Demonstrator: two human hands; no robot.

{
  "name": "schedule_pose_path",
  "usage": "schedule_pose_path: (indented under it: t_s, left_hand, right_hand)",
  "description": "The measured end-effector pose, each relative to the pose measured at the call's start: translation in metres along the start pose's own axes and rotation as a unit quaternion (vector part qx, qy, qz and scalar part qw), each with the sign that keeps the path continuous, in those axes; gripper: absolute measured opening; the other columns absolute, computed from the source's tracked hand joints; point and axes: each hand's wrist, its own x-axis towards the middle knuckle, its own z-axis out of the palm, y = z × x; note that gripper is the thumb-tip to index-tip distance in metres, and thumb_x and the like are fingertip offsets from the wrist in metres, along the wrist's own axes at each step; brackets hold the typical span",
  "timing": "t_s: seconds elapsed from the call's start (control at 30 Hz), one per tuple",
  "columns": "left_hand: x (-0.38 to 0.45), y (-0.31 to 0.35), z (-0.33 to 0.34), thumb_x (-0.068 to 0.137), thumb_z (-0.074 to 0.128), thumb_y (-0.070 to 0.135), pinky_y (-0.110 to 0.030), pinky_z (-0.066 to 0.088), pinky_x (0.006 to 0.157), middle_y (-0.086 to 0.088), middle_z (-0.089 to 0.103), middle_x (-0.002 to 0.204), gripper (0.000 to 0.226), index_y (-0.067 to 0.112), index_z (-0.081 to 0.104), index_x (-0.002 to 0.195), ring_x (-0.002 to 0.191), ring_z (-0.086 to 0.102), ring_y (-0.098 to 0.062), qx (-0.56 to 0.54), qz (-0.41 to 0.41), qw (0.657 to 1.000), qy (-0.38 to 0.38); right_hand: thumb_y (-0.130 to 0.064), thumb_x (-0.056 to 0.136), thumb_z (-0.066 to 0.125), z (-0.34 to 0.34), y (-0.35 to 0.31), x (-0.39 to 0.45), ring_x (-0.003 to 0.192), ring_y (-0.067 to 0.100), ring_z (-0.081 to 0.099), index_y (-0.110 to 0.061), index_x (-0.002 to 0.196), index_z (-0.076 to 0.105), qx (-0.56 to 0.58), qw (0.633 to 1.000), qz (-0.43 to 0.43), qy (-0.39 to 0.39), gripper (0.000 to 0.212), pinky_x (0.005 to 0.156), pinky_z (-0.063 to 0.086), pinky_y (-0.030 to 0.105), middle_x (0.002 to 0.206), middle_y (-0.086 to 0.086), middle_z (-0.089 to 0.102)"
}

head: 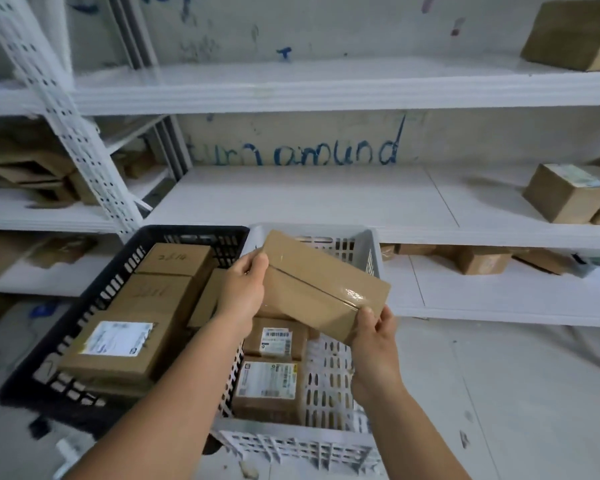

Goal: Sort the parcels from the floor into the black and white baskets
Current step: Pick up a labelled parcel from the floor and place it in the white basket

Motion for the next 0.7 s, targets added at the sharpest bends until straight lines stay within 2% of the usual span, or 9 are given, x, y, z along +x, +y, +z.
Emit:
schedule_pose_path:
  t_s: [0.07,0.2,0.27,0.33,0.43,0.53,0.6,0.7]
  left_hand:
    - [0.017,-0.002,0.003,0.100,0.044,0.033,-0.020,0.039,0.062,0.005,0.059,0.098,0.027,0.026,0.056,0.124,0.080,0.051,-0.007,0.032,-0.005,0.999,0.001]
    - [0.047,-0.009,0.011,0.100,0.043,0.033,-0.021,0.041,0.054,0.000,0.059,0.101,0.030,0.026,0.055,0.126,0.075,0.049,-0.005,0.083,-0.017,0.996,-0.014]
    - [0.061,-0.013,0.016,0.100,0.044,0.032,-0.019,0.041,0.054,-0.002,0.058,0.107,0.031,0.025,0.055,0.128,0.081,0.050,-0.011,0.106,-0.014,0.994,-0.038]
    - [0.076,-0.017,0.021,0.099,0.045,0.034,-0.022,0.042,0.061,0.000,0.055,0.112,0.032,0.025,0.055,0.128,0.092,0.049,-0.014,0.147,-0.010,0.987,-0.065]
    - [0.106,-0.028,0.035,0.097,0.047,0.035,-0.033,0.048,0.077,-0.002,0.056,0.118,0.029,0.025,0.056,0.123,0.097,0.051,-0.018,0.179,0.004,0.975,-0.129]
    - [0.131,-0.035,0.054,0.097,0.047,0.036,-0.032,0.045,0.081,0.001,0.056,0.118,0.028,0.024,0.057,0.121,0.100,0.052,-0.017,0.215,0.021,0.957,-0.195]
    - [0.142,-0.038,0.068,0.098,0.047,0.035,-0.029,0.043,0.078,0.001,0.056,0.118,0.031,0.021,0.056,0.124,0.101,0.052,-0.017,0.238,0.035,0.941,-0.237]
    - [0.155,-0.045,0.087,0.099,0.045,0.034,-0.027,0.041,0.078,0.001,0.054,0.122,0.032,0.021,0.054,0.127,0.101,0.050,-0.015,0.272,0.047,0.915,-0.294]
  right_hand:
    - [-0.030,0.102,0.037,0.009,0.002,0.011,0.124,0.023,0.047,-0.030,0.149,0.025,-0.006,1.000,0.017,-0.003,0.049,0.103,0.039,0.040,0.142,0.004,0.044]
    - [-0.024,0.104,0.035,0.016,0.005,0.027,0.113,0.017,0.044,-0.028,0.151,0.024,-0.053,0.998,0.019,0.002,0.049,0.089,0.032,0.028,0.137,0.004,0.046]
    - [-0.021,0.103,0.035,0.019,0.008,0.031,0.107,0.016,0.043,-0.028,0.148,0.027,-0.053,0.998,0.034,0.018,0.046,0.085,0.033,0.028,0.131,0.004,0.048]
    - [-0.020,0.103,0.036,0.022,0.011,0.035,0.104,0.016,0.041,-0.026,0.147,0.028,-0.050,0.997,0.057,0.032,0.045,0.082,0.033,0.028,0.124,0.003,0.047]
    - [-0.019,0.103,0.038,0.028,0.018,0.045,0.105,0.017,0.040,-0.023,0.147,0.026,-0.029,0.994,0.086,0.062,0.046,0.087,0.034,0.032,0.119,0.002,0.044]
    - [-0.012,0.101,0.042,0.038,0.028,0.052,0.114,0.019,0.044,-0.022,0.143,0.029,-0.005,0.989,0.104,0.108,0.045,0.098,0.038,0.034,0.124,0.002,0.047]
    - [-0.009,0.099,0.045,0.043,0.039,0.056,0.123,0.021,0.044,-0.021,0.143,0.030,0.007,0.984,0.116,0.137,0.047,0.107,0.037,0.038,0.132,0.005,0.048]
    - [-0.006,0.097,0.046,0.050,0.053,0.063,0.125,0.026,0.045,-0.018,0.144,0.031,0.013,0.976,0.122,0.180,0.051,0.101,0.038,0.035,0.135,0.008,0.048]
